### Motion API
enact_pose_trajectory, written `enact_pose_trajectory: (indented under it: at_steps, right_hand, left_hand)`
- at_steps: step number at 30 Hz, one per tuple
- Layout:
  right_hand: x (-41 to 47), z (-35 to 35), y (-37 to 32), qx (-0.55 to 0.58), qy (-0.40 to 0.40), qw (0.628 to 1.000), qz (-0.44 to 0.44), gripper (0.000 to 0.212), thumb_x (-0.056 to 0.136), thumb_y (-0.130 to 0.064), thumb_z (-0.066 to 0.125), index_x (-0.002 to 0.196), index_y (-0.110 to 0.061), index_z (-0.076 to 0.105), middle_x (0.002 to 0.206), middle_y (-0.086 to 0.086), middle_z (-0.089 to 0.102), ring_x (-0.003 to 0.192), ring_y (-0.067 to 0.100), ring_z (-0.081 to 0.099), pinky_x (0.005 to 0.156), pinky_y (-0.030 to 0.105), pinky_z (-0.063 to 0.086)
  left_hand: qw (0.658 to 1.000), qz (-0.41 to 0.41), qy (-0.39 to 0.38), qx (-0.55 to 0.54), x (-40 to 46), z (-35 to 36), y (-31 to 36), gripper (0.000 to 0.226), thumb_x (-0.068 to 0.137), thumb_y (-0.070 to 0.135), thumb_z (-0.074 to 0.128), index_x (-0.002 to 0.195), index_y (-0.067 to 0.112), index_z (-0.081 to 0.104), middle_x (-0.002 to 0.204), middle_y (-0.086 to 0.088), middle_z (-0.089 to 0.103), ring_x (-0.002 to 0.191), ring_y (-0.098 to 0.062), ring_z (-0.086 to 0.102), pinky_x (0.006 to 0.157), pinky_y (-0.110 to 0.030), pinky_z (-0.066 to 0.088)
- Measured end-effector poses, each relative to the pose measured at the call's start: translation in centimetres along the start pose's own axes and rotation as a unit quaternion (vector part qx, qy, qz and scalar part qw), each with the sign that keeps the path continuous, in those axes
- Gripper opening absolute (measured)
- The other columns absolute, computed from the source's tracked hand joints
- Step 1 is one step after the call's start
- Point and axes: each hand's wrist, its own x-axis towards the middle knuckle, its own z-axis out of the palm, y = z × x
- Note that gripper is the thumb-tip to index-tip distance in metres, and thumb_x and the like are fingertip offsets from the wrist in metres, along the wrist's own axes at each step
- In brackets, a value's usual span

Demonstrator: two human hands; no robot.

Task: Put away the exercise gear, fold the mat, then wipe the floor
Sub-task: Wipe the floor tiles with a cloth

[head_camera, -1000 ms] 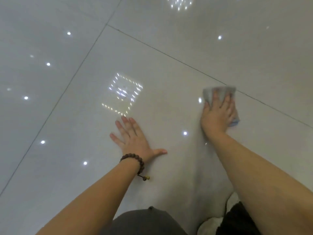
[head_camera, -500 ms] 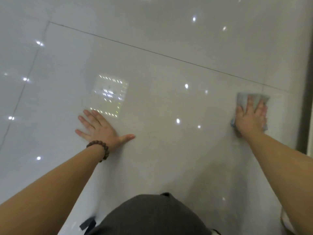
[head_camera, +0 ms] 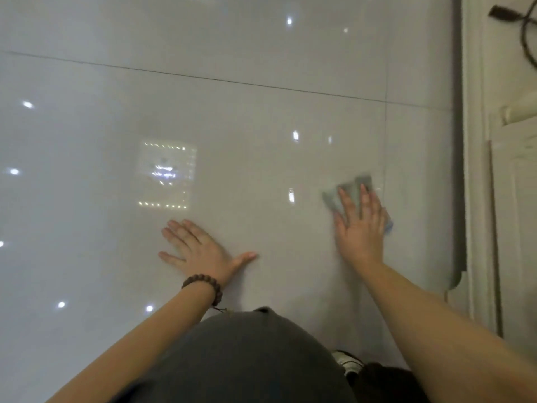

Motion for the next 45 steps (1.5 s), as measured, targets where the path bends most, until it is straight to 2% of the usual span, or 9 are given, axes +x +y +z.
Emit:
enact_pose_trajectory:
  at_steps: [4,5,8,10,14,17,27,33,45]
  right_hand:
    - [-1.5,-0.1,-1.7,0.069,0.044,0.957,0.278,0.051,0.09,-0.043,0.043,0.139,-0.03,0.046,0.148,0.015,0.038,0.133,0.04,0.036,0.105,0.06,0.029]
    - [-2.4,0.1,-4.1,0.067,0.057,0.965,0.249,0.052,0.088,-0.042,0.044,0.14,-0.032,0.045,0.149,0.014,0.037,0.135,0.039,0.034,0.109,0.058,0.025]
    - [-6.5,0.4,-6.6,0.027,-0.022,0.998,-0.053,0.056,0.088,-0.042,0.044,0.143,-0.038,0.034,0.152,0.008,0.034,0.14,0.033,0.026,0.114,0.049,0.014]
    - [-6.6,0.4,-2.4,0.025,-0.014,0.994,-0.109,0.054,0.089,-0.042,0.046,0.141,-0.038,0.037,0.15,0.008,0.038,0.138,0.032,0.029,0.113,0.05,0.022]
    - [-6.6,-0.9,5.3,0.008,-0.008,0.983,0.181,0.055,0.09,-0.05,0.036,0.143,-0.034,0.037,0.151,0.014,0.033,0.139,0.04,0.025,0.107,0.066,0.02]
    - [-5.9,-1.8,6.6,0.012,-0.044,0.981,0.188,0.059,0.088,-0.055,0.031,0.144,-0.037,0.033,0.154,0.014,0.026,0.14,0.042,0.019,0.109,0.065,0.012]
    - [0.4,-4.7,5.6,0.057,-0.006,0.944,0.326,0.051,0.093,-0.028,0.05,0.142,-0.036,0.039,0.149,0.015,0.028,0.124,0.039,0.035,0.097,0.051,0.033]
    - [1.0,-14.6,2.8,0.111,0.001,0.969,0.219,0.049,0.093,-0.025,0.052,0.141,-0.031,0.043,0.143,0.019,0.036,0.12,0.04,0.04,0.096,0.046,0.037]
    - [-1.9,-47.9,-4.5,0.171,-0.018,0.983,0.06,0.049,0.095,-0.028,0.048,0.142,-0.034,0.038,0.14,0.013,0.041,0.107,0.034,0.046,0.085,0.047,0.046]
  left_hand:
    - [1.0,-0.016,0.016,0.014,0.0,0.3,0.6,0.163,0.04,0.096,0.053,0.142,-0.004,-0.027,0.151,-0.024,-0.032,0.139,-0.04,-0.029,0.109,-0.066,-0.007]
    - [1.0,-0.016,0.018,0.018,0.0,0.4,0.6,0.163,0.04,0.096,0.052,0.142,-0.003,-0.028,0.151,-0.023,-0.032,0.139,-0.04,-0.029,0.109,-0.066,-0.008]
    - [0.999,-0.02,0.027,0.023,0.1,0.7,0.4,0.163,0.038,0.098,0.048,0.143,-0.002,-0.027,0.152,-0.022,-0.031,0.14,-0.038,-0.028,0.11,-0.065,-0.008]
    - [0.999,-0.012,0.038,0.026,0.2,1.0,0.3,0.162,0.037,0.098,0.047,0.144,-0.002,-0.025,0.153,-0.022,-0.028,0.142,-0.038,-0.026,0.11,-0.065,-0.007]
    - [0.998,0.004,0.057,0.033,0.0,1.5,-0.1,0.159,0.039,0.097,0.046,0.145,-0.001,-0.021,0.154,-0.022,-0.025,0.142,-0.037,-0.024,0.11,-0.064,-0.007]
    - [0.997,0.004,0.071,0.031,-0.1,1.7,0.0,0.159,0.039,0.097,0.044,0.146,-0.002,-0.019,0.155,-0.023,-0.022,0.143,-0.037,-0.023,0.11,-0.064,-0.007]
    - [0.986,0.104,0.118,0.051,-2.2,-0.2,0.5,0.125,0.065,0.086,0.029,0.15,0.003,-0.013,0.158,-0.021,-0.012,0.147,-0.032,-0.013,0.118,-0.055,0.0]
    - [0.961,0.199,0.188,0.044,-9.1,-7.7,3.5,0.09,0.089,0.063,0.037,0.153,0.009,0.005,0.158,-0.017,0.014,0.146,-0.031,0.014,0.119,-0.047,0.01]
    - [0.948,0.204,0.245,-0.001,-32.7,-31.9,9.1,0.08,0.089,0.064,0.018,0.153,0.017,0.012,0.161,-0.007,0.011,0.148,-0.024,0.006,0.12,-0.043,0.008]
